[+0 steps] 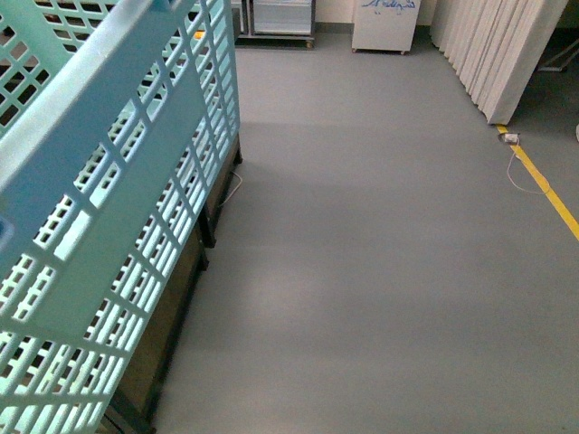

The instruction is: Pick lemon and mango into basket

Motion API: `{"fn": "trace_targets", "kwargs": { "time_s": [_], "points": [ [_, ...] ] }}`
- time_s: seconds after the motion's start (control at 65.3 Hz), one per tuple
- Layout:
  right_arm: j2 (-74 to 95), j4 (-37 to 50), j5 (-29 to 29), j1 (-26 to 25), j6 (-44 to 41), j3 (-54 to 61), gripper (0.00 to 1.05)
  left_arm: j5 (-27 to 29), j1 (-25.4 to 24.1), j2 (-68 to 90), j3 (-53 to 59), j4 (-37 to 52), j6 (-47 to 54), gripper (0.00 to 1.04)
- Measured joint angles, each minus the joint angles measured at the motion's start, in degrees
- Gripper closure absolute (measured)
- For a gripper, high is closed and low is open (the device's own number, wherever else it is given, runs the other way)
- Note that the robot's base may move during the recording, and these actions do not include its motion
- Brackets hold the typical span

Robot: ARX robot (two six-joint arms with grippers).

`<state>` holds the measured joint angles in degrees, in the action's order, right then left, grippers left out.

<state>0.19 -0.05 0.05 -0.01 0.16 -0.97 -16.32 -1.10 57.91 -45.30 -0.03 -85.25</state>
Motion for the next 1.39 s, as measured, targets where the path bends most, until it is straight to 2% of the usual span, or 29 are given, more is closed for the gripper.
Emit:
{"fn": "trace_targets", "kwargs": {
  "time_s": [1.394],
  "points": [
    [0.0,0.0,0.0,0.0,0.0,0.0,0.09,0.2,0.0,0.0,0.0,0.0,0.0,0.79]
  ]
}}
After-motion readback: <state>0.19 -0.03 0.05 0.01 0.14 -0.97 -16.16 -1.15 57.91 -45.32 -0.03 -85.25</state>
